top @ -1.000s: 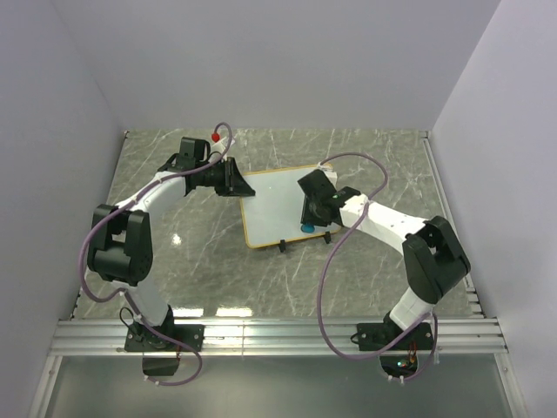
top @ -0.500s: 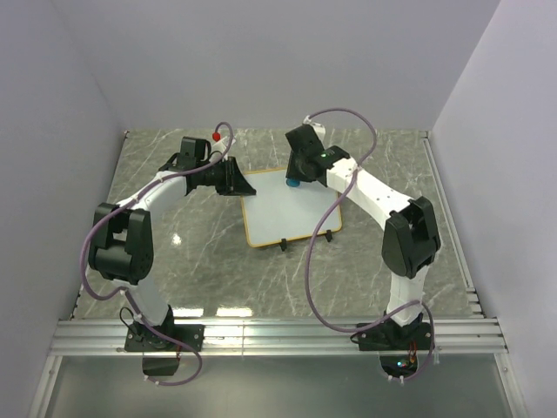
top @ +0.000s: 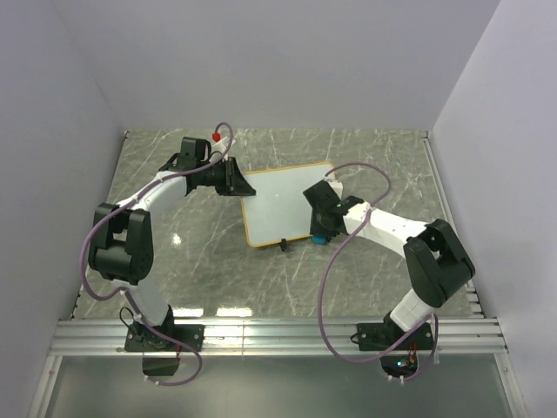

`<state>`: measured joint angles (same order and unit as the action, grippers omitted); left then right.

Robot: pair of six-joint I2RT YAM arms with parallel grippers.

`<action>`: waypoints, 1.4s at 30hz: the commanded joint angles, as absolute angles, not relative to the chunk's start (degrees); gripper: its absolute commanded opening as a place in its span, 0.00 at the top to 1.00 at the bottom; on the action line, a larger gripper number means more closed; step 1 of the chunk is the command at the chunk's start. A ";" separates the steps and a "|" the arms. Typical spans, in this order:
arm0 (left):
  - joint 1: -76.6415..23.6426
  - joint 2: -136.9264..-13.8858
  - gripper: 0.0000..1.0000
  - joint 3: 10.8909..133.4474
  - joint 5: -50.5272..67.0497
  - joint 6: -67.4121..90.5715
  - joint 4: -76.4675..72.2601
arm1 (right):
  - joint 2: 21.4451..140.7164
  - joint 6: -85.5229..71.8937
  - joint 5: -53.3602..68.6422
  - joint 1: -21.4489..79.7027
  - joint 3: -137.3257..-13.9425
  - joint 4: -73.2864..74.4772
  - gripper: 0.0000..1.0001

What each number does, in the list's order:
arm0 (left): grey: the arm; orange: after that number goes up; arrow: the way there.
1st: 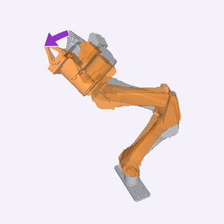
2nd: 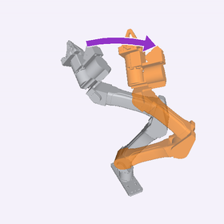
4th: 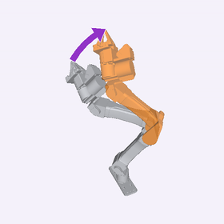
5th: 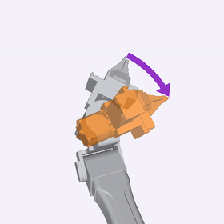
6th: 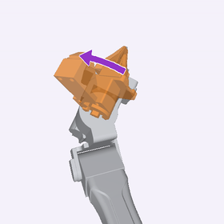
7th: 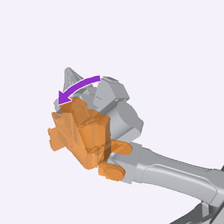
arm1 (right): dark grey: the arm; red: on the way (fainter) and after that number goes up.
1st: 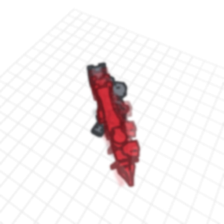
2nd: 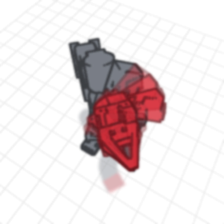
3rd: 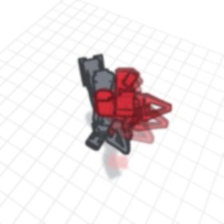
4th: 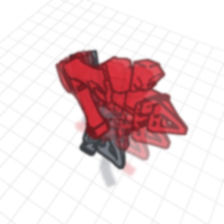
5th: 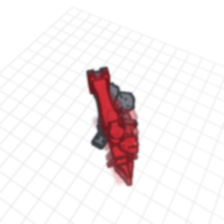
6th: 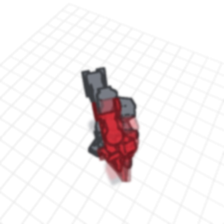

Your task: Erase the whiteboard

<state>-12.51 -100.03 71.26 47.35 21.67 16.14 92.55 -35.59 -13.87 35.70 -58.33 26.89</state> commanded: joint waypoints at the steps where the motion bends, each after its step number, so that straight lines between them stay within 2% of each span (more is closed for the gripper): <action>1: -13.71 -101.78 1.00 71.28 39.82 19.42 19.51 | 90.71 -37.18 -14.23 36.21 -55.63 23.90 1.00; 6: -13.71 -101.60 1.00 71.37 39.29 19.25 19.95 | 87.82 -36.21 -16.70 36.12 -61.85 25.92 1.00; 12: -13.80 -100.73 1.00 71.72 33.15 18.11 21.71 | 81.75 -34.28 -18.98 32.97 -69.51 28.56 1.00; 21: -13.89 -96.69 1.00 68.47 13.91 18.81 21.01 | 77.52 -34.01 -12.67 14.36 -63.65 29.88 1.00; 25: -14.06 -95.10 1.00 66.36 6.69 21.00 19.51 | 78.13 -33.66 -8.00 9.76 -59.42 28.22 1.00; 32: -14.76 -95.45 0.79 65.30 -1.84 23.11 19.78 | 83.66 -35.33 -2.82 7.21 -53.09 24.70 1.00; 36: -15.91 -95.36 0.58 64.86 -3.86 23.55 19.25 | 85.95 -34.72 -2.20 7.21 -52.12 23.47 1.00; 42: -16.79 -94.83 0.43 64.69 -5.62 23.64 19.16 | 88.85 -33.49 -3.43 7.03 -51.50 23.55 1.00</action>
